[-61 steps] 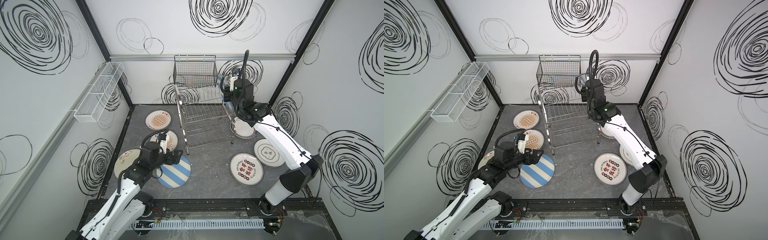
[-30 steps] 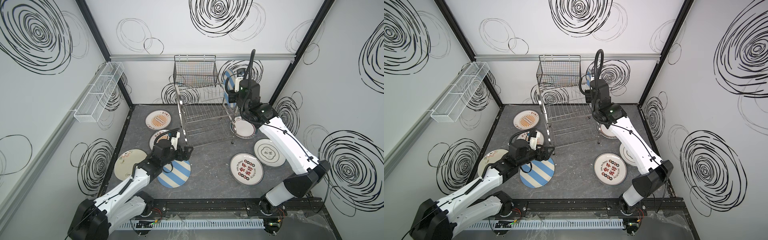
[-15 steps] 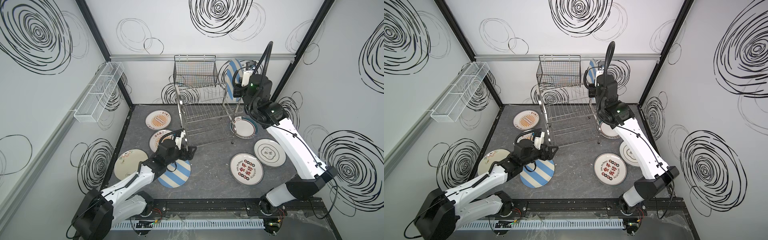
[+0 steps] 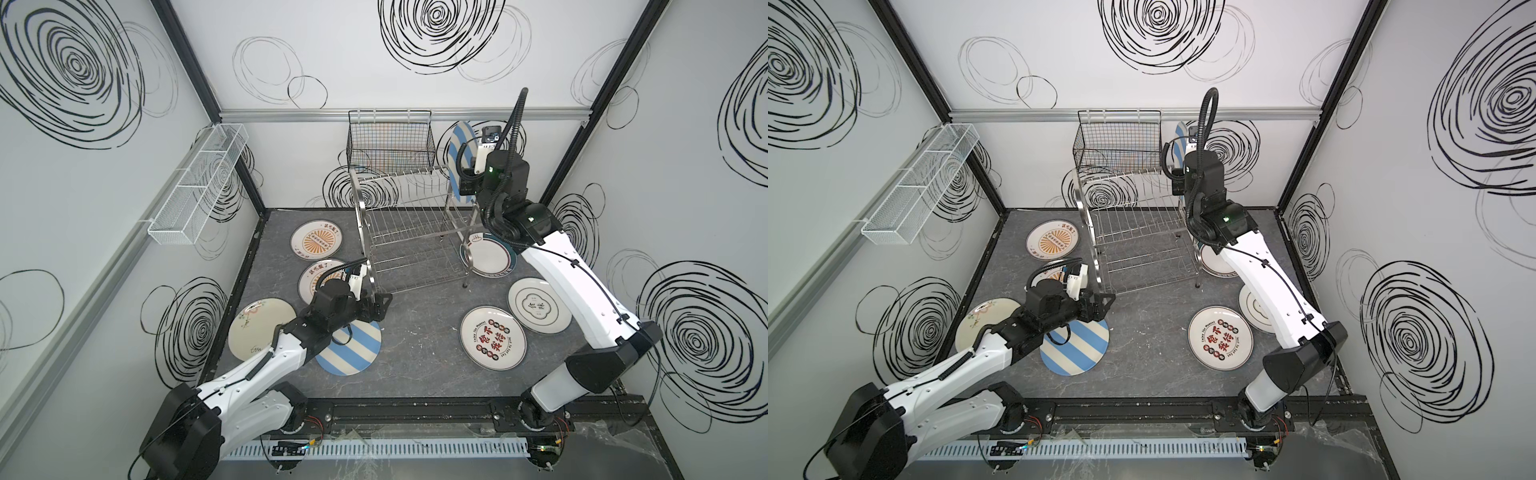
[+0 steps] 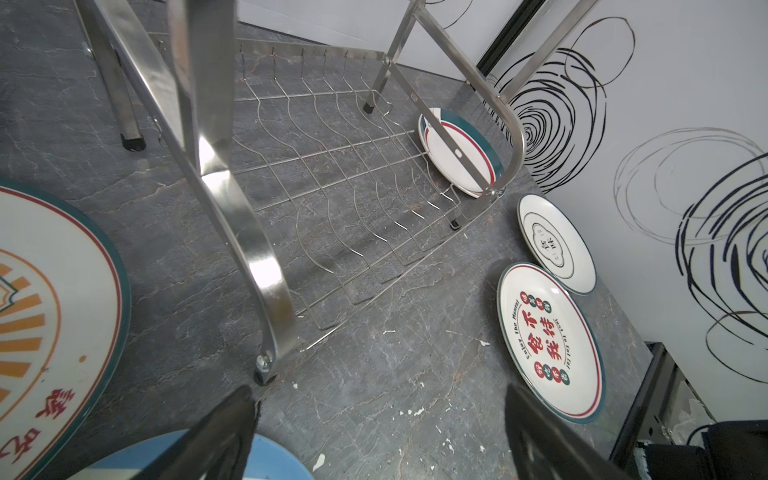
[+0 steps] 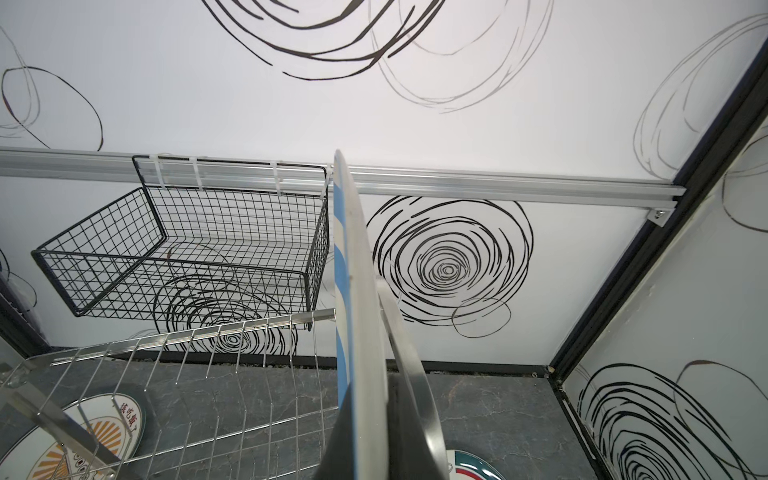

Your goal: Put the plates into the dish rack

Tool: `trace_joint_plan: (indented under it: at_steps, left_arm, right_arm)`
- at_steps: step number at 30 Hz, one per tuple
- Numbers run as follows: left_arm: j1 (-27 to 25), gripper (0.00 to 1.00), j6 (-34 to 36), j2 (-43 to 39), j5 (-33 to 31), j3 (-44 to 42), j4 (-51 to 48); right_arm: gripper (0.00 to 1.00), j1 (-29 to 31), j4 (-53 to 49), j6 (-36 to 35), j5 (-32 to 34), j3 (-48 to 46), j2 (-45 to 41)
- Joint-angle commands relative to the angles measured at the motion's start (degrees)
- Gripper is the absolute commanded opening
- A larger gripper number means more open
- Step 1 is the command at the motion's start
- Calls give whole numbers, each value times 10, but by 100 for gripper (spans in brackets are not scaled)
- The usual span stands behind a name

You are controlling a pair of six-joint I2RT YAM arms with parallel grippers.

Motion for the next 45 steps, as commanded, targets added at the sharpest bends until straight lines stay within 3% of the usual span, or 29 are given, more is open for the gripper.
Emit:
trace_joint_plan:
  at_steps: [1,24,33,39,45]
  left_arm:
    - [2,96,6,-5,-6,0,8]
    - [2,96,4,-9,-9,-2,2]
    - [3,96,2,-18,-13,-3,-3]
    - [7,96,-1,-23,-14,-3,-9]
    - [16,96,-7,-36,-14,-4,-21]
  right_arm:
    - [0,-1,46,12,-10,1,-3]
    - [0,-1,74,21,13,-74,-17]
    - [29,-2,65,8,11,-73,-19]
    - [43,-2,39,-6,13,-39,-10]
    - [49,-4,23,-14,15,-18,-10]
